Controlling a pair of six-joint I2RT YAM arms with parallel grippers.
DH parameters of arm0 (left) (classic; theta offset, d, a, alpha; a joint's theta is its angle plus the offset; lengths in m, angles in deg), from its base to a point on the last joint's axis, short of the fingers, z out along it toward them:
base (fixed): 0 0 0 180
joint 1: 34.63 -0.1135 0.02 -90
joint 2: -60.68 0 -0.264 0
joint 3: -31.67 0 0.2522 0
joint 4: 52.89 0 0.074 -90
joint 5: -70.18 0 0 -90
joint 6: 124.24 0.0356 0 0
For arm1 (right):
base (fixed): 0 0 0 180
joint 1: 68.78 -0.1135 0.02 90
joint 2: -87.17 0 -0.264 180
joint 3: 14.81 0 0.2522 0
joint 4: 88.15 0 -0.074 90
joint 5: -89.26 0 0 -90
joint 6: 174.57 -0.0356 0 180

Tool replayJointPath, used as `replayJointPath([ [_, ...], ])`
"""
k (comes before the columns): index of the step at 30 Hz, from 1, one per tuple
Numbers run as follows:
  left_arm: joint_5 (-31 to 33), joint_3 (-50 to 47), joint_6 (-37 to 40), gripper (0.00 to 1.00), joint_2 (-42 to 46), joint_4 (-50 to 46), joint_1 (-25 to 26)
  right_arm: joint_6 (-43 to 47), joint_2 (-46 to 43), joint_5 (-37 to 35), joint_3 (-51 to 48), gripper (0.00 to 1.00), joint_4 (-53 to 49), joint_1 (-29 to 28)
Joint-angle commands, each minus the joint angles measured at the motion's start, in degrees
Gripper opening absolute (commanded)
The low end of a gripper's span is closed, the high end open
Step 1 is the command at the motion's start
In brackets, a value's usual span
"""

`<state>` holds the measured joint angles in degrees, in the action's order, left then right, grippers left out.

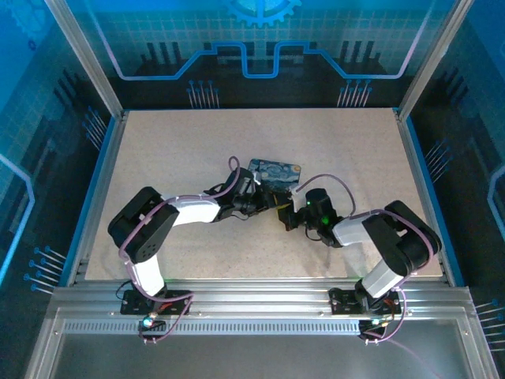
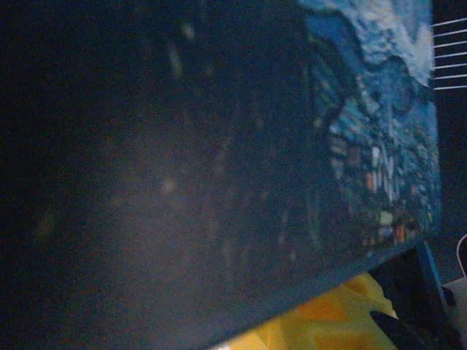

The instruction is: Unlock the padlock with the key

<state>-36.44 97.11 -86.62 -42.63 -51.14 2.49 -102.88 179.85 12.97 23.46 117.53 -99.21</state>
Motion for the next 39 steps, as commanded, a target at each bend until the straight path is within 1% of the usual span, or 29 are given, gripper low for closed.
replayJointPath([
  [1, -4.22, 2.21, 0.79, 0.3, -1.8, 0.35, 0.65, -3.08, 1.71, 3.01, 2.24, 0.0, 2.2, -1.46],
  [3, -3.87, 2.06, 1.19, 0.35, -1.64, 0.06, 0.51, -3.31, 1.89, 2.73, 2.52, 0.0, 1.38, -1.36],
  [5, -3.43, 1.48, 1.67, 0.4, -0.8, 0.02, 0.1, -2.93, 1.63, 2.98, 3.88, 0.0, -1.77, -1.26],
  [11, -2.97, -1.88, 2.83, 0.55, 4.51, 1.45, -1.86, -3.9, 2.5, 5.49, 6.56, 0.0, -7.59, -1.1],
  [14, -3.08, -5.08, 1.33, 0.61, 6.8, 4.85, -3.06, -4.66, 2.24, 6.94, 7.7, 0.0, -9.97, -1.03],
  [16, -3.07, -7.65, -0.66, 0.63, 7.9, 8.52, -3.74, -5.91, 2.15, 8.3, 8.17, 0.0, -10.59, -1.03],
  [23, -0.87, -16.66, -7.8, 0.64, 8.17, 20.62, -5.6, -10.33, 1.91, 10.36, 8.27, 0.0, -11.67, -1.03],
  [30, -1.0, -18.97, -12.14, 0.6, 4.71, 28.29, -5.69, -15.88, 1.87, 13.22, 8.27, 0.0, -10.2, -1.12],
  [34, -1.35, -18.98, -13.04, 0.58, 2.85, 30.27, -5.53, -18.46, 1.89, 13.88, 8.27, 0.0, -9.58, -1.15],
  [39, -0.69, -19.04, -13.16, 0.57, 2.0, 29.93, -5.14, -20.75, 0.94, 14.27, 8.79, 0.0, -10.28, -1.2],
])
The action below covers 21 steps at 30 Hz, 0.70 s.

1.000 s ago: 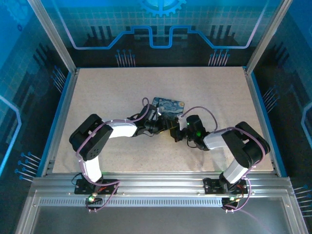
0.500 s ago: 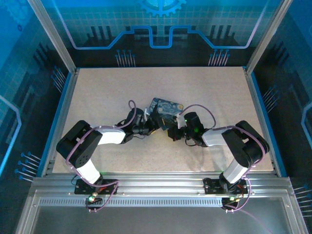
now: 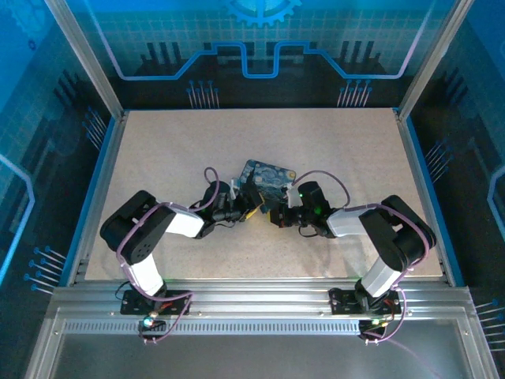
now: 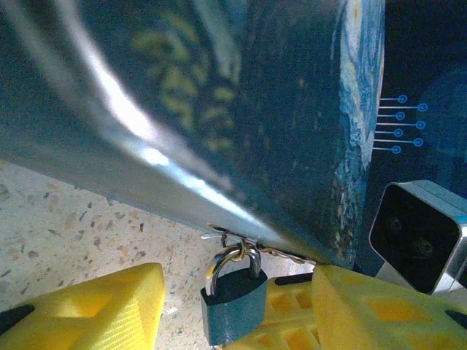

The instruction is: Unlock the padlock with the key

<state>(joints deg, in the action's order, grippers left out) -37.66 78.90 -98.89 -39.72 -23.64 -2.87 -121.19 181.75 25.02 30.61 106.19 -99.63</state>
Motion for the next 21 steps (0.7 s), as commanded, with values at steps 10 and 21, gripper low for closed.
replayJointPath([
  [10, 0.62, 0.57, -1.53, 0.47, -3.15, 3.59, 1.31, -5.83, -1.88, 4.56, 3.41, 0.0, -0.5, -0.76],
  [21, 1.94, 1.07, -1.09, 0.15, -2.09, 3.84, 2.02, -6.81, -3.53, 5.39, 2.6, 0.01, 0.2, -0.61],
])
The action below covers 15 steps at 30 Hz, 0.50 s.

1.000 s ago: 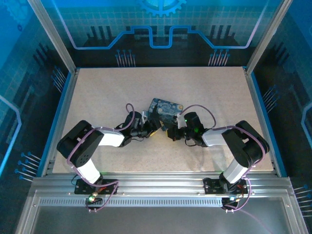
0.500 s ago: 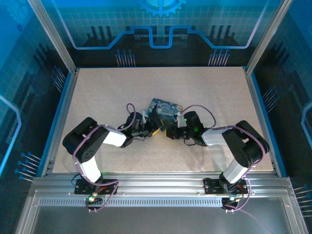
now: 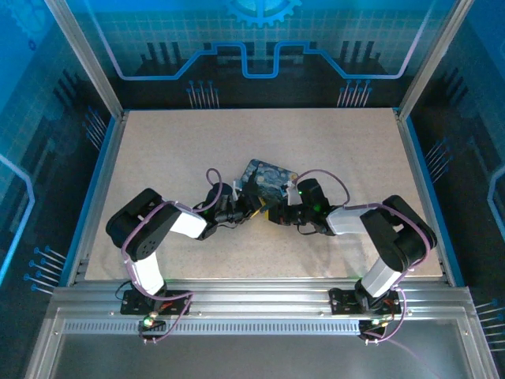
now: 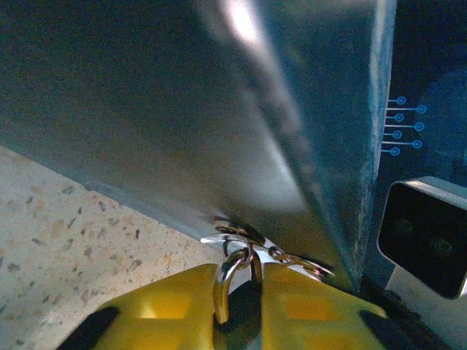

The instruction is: Unlock the padlock with the key

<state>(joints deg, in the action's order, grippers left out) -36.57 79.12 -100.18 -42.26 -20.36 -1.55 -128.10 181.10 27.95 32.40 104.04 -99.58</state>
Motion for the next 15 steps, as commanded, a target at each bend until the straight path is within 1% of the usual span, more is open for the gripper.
replayJointPath([
  [1, 1.01, 0.85, 0.36, 0.12, 0.85, 0.19, 0.76, 0.74, -3.56, 1.82, 0.57, 0.05, 2.14, -0.65],
  [2, 1.27, 0.82, 0.36, 0.11, 1.34, -0.17, 0.8, 1.45, -4.54, 0.8, 0.21, 0.12, 1.29, -0.66],
  [5, 2.02, 0.76, -0.02, 0.05, 2.89, -1.53, 0.96, 4.22, -7.57, -2.22, -1.11, 0.24, -1.66, -0.45],
  [8, 2.7, 1.0, -0.87, 0.02, 4.44, -3.67, 1.07, 7.61, -11.01, -5.25, -2.39, 0.33, -5.49, -0.31],
  [12, 3.25, 1.76, -2.21, 0.0, 6.14, -6.75, 1.24, 15.05, -16.23, -10.41, -3.34, 0.41, -9.73, -0.74],
  [15, 3.01, 2.55, -3.29, 0.0, 7.07, -8.03, 1.46, 26.06, -20.22, -17.23, -1.94, 0.42, -14.47, -4.14],
])
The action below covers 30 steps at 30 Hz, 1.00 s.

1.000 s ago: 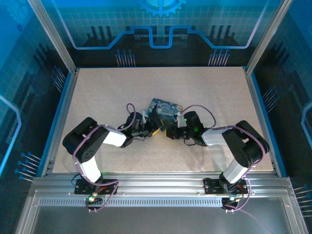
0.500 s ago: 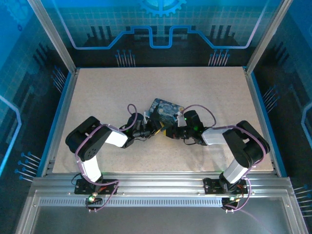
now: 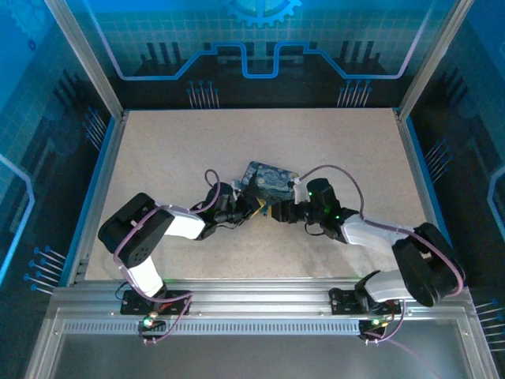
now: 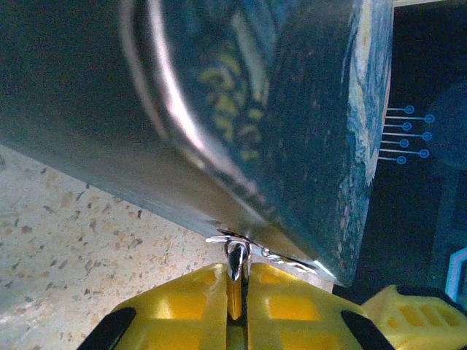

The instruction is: Unlock the padlock with the key

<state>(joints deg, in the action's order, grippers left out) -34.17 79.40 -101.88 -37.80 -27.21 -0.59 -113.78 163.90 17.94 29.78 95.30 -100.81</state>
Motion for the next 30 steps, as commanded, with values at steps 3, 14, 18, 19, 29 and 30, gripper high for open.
replayJointPath([
  [3, 0.54, 2.45, -3.53, 0.0, 3.33, -1.47, 0.63, 23.62, -6.18, -16.75, -0.11, 0.43, -4.75, -8.1],
  [14, 0.23, 3.11, -4.82, 0.0, 6.07, -4.93, 0.66, 48.56, -4.51, -31.66, -7.29, 0.46, 11.46, -17.31],
  [18, 0.19, 3.41, -4.39, 0.0, 6.69, -5.77, 0.63, 51.63, -1.82, -34.36, -7.2, 0.46, 14.2, -19.43],
  [19, 0.2, 3.42, -4.31, 0.0, 6.78, -5.97, 0.64, 52.16, -0.92, -34.93, -6.81, 0.46, 14.51, -19.66],
  [29, 0.33, 2.82, -4.7, 0.0, 6.6, -5.06, 0.67, 53.74, 4.49, -38.23, -4.9, 0.39, 17.13, -20.76],
  [30, 0.33, 2.76, -4.82, 0.0, 6.46, -4.91, 0.64, 53.67, 4.48, -38.36, -4.99, 0.38, 17.15, -20.7],
])
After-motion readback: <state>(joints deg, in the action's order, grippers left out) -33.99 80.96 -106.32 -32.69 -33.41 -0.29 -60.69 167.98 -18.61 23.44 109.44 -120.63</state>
